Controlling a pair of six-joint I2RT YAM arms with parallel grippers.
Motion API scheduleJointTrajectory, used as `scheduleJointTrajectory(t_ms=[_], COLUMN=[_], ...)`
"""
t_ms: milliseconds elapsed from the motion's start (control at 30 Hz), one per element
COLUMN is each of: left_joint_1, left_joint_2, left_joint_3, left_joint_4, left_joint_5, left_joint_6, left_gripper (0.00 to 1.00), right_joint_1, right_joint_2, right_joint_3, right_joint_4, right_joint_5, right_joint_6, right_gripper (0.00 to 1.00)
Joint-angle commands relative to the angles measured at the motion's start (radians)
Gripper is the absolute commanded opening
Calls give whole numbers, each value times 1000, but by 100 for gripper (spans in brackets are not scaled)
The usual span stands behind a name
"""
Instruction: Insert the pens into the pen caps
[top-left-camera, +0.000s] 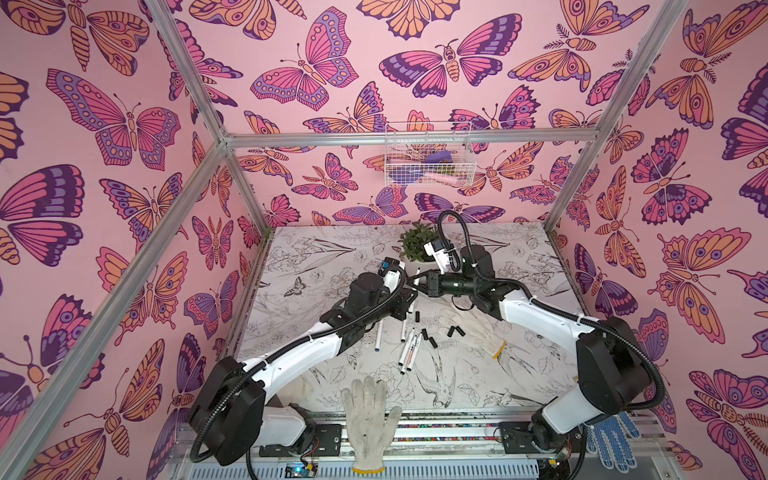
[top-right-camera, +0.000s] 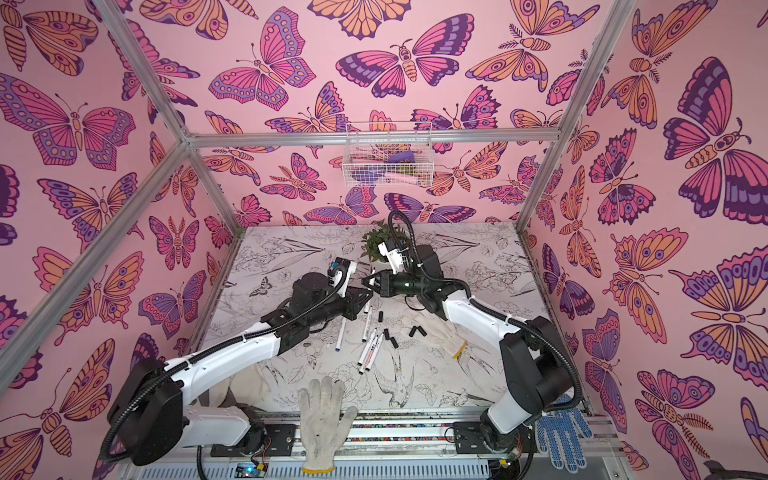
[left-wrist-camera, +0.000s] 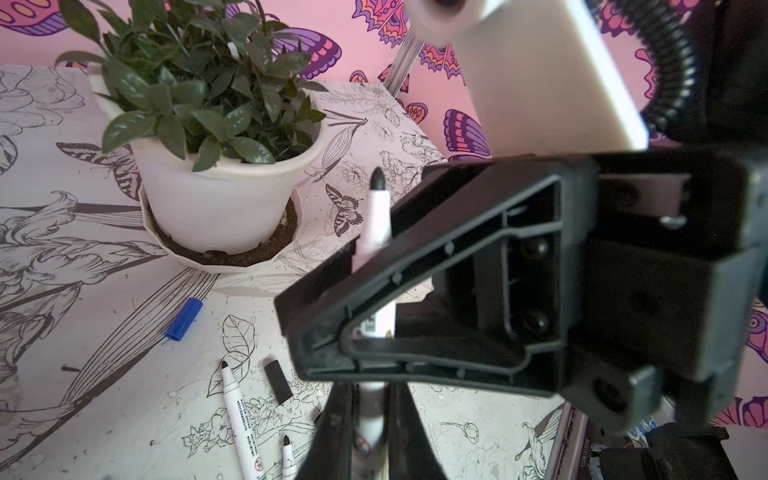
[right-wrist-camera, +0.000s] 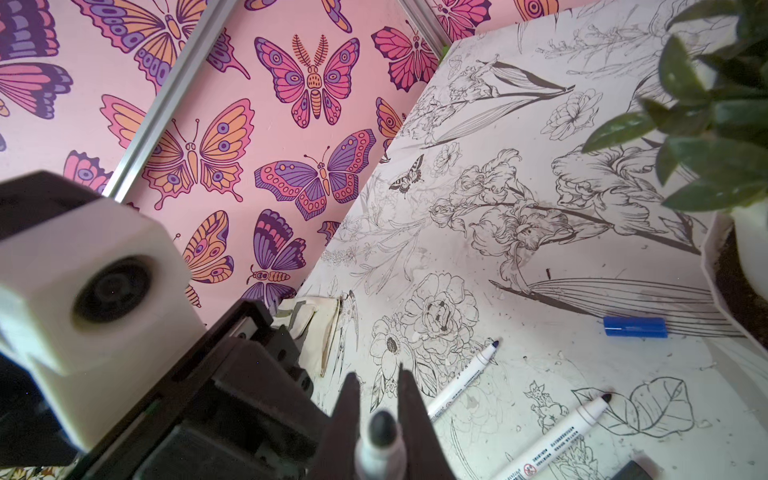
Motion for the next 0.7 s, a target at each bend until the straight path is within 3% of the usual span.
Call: scheduleJointTrajectory(t_ms=[0, 100, 167, 600, 667], left_joint_1=[-7, -8, -8, -8, -8], left_joint_2=[10, 14, 20, 63, 68], left_joint_3=[-16, -29, -39, -23, -20], left_joint_4=[59, 58, 59, 72, 71], left_joint_5=[-3, -2, -8, -10, -2], left_joint_6=[-17, -27, -29, -28, -33], left_gripper=[2, 32, 43, 37, 30], right_joint_1=[6, 6, 7, 6, 6], right_joint_2=[16, 6, -1, -11, -9], right_joint_3=[10, 6, 11, 14, 14], right_joint_4=[59, 77, 71, 44, 40], right_joint_5=[-8, -1, 1, 1, 5], right_joint_6=[60, 73, 67, 49, 46], right_gripper=[0, 0, 0, 0, 0])
